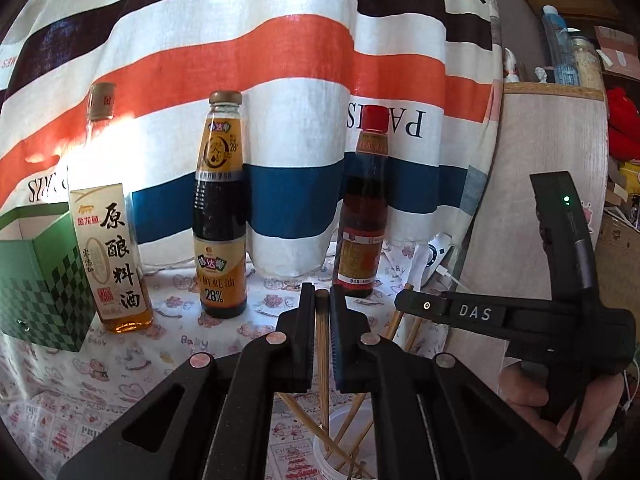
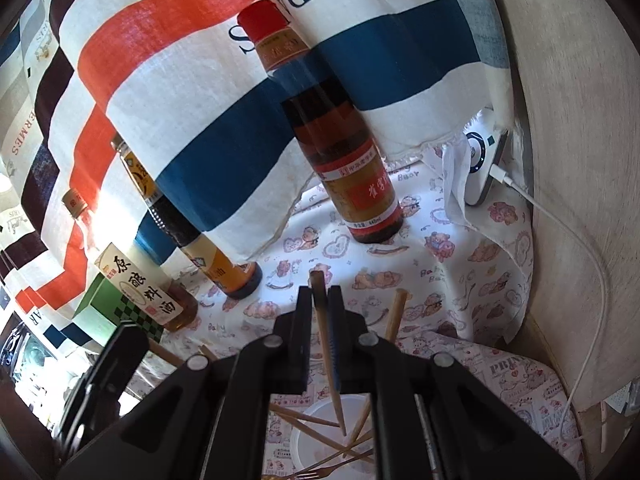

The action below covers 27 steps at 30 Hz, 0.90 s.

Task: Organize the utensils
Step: 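Open both tools to release the chopsticks into the container, then withdraw both open tools and move them back over the chopstick row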

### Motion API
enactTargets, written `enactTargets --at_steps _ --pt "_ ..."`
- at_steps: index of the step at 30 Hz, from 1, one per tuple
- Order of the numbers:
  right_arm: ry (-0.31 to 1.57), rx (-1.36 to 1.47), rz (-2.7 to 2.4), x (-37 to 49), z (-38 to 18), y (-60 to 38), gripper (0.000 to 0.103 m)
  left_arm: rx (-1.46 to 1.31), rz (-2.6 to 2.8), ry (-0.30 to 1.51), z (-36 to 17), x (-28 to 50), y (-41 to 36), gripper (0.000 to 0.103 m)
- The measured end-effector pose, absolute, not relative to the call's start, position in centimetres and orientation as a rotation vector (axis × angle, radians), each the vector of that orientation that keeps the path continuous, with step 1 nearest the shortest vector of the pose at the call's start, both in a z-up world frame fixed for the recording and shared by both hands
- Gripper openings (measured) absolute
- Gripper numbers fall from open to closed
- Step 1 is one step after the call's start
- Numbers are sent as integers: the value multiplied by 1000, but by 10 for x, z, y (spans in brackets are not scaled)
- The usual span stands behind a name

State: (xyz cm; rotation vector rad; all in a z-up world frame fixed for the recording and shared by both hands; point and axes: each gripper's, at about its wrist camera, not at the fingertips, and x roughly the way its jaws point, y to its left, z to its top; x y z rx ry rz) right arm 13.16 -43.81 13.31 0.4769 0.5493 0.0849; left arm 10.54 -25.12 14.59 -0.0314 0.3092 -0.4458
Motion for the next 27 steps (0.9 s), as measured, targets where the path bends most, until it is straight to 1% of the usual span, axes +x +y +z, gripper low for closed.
enactTargets --at_steps 4,6,7,8,9,10,13,15,18,19,21,22,24,26,27 --pt "555 463 101 133 133 -434 9 -37 -448 317 145 110 -247 6" --pt "554 473 114 133 133 -434 23 -39 -456 314 146 109 -244 6" --pt "547 477 117 133 133 -434 40 -38 -457 305 147 108 -242 7" --pt "539 477 112 131 135 -434 47 -33 -450 297 148 106 -241 12" --pt "533 472 101 129 137 -433 47 -26 -440 292 149 104 -239 22" --pt "525 467 98 127 138 -433 48 -15 -425 286 152 101 -237 25" --pt "486 454 112 118 147 -432 55 12 -380 252 161 90 -224 30" --pt "455 433 105 110 154 -428 58 24 -345 216 170 82 -212 39" --pt "412 385 98 99 165 -416 62 29 -282 168 184 70 -189 51" --pt "396 368 103 94 169 -411 64 36 -258 153 189 67 -181 53" --pt "365 339 119 85 177 -400 66 60 -212 125 195 58 -167 63" --pt "350 331 120 80 180 -395 67 77 -193 111 198 54 -160 65" --pt "317 317 124 70 186 -384 69 95 -161 84 204 44 -144 75" --pt "292 290 133 61 191 -374 71 101 -116 76 210 35 -127 81" --pt "280 268 134 56 194 -368 71 110 -81 81 214 30 -120 82"
